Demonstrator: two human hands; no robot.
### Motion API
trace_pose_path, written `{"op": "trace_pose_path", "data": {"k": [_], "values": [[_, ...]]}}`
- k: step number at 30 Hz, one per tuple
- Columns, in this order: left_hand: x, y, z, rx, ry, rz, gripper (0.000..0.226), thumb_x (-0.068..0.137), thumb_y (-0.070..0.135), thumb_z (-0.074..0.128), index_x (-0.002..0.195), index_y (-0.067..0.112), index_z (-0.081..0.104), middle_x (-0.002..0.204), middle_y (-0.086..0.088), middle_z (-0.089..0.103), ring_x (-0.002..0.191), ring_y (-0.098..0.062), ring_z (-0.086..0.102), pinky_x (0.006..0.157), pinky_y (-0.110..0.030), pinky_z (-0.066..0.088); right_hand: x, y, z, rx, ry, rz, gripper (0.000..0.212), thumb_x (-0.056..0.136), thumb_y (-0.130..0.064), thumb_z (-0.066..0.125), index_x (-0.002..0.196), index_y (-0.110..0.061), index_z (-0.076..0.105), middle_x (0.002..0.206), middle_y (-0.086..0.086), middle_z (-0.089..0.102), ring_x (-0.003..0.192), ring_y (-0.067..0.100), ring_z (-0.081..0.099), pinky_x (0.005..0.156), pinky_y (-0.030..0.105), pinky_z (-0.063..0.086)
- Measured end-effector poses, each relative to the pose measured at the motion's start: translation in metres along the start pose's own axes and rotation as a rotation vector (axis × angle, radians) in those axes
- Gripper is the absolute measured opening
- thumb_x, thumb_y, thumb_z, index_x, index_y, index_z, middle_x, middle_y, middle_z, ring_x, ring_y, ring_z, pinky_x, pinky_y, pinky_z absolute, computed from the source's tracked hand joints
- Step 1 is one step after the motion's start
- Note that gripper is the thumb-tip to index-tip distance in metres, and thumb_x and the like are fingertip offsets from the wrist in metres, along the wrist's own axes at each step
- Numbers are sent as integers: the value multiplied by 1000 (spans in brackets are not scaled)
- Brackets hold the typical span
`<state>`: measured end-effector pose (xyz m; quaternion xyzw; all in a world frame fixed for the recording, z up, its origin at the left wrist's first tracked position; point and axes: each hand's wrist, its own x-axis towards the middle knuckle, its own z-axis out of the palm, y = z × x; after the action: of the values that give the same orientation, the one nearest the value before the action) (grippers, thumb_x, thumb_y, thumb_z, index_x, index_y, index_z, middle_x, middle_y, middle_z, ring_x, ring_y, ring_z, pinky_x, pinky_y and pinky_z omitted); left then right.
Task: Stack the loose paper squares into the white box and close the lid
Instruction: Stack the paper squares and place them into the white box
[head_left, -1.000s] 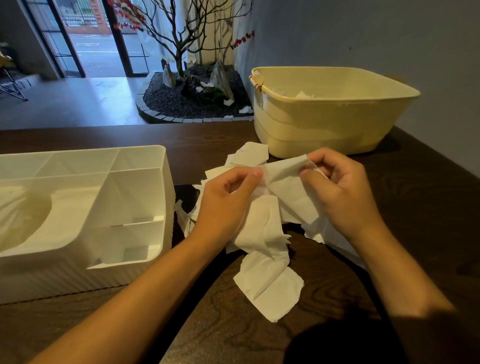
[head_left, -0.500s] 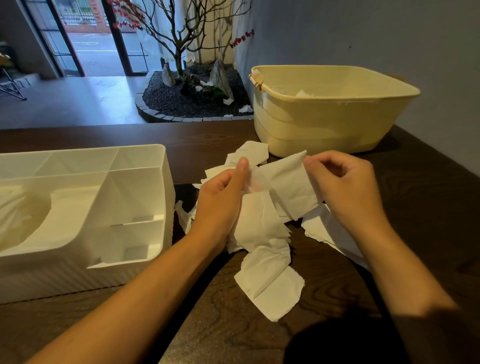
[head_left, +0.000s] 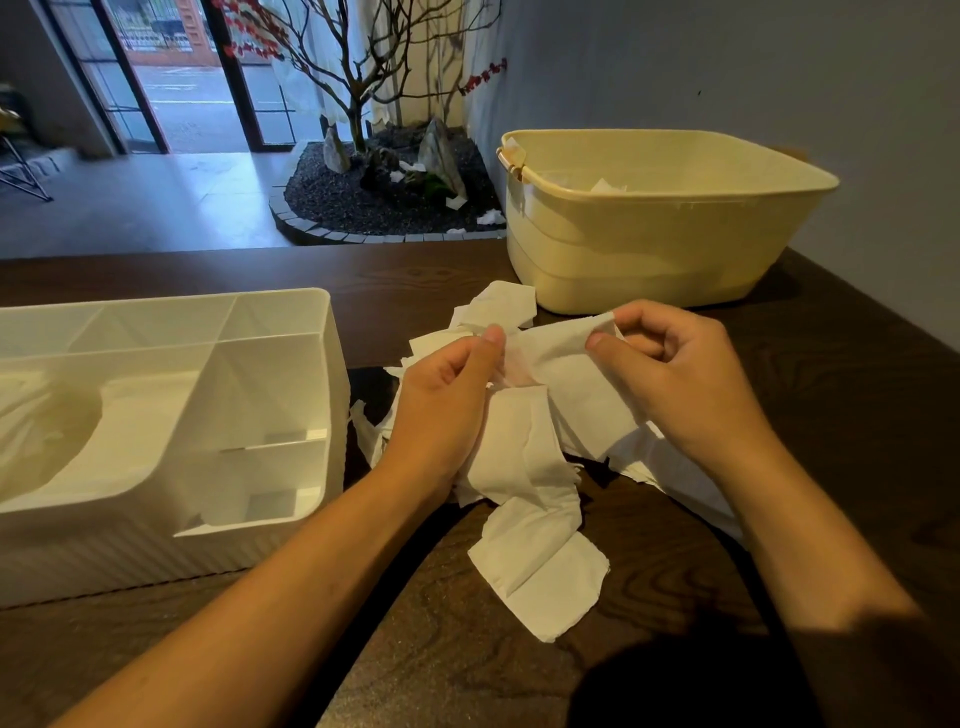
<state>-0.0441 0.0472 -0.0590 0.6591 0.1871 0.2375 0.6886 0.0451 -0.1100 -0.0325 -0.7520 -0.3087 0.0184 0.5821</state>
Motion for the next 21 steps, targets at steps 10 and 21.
{"op": "trace_pose_path", "data": {"k": [10,21], "values": [[-4,4,1,-24,-121,67,19,100,22,55,107,39,62,84,25,74,77,-2,72,58,-15,54,2,-7,-1,-42,63,258,71,93,-62,50,95,6,67,89,21,69,75,29,65,67,33,46],[-3,9,2,21,-104,160,21,98,21,61,115,30,69,106,2,76,96,-14,72,82,-30,59,2,-12,-1,335,52,228,15,97,-17,60,102,-23,74,99,-3,77,95,12,73,76,26,59]]}}
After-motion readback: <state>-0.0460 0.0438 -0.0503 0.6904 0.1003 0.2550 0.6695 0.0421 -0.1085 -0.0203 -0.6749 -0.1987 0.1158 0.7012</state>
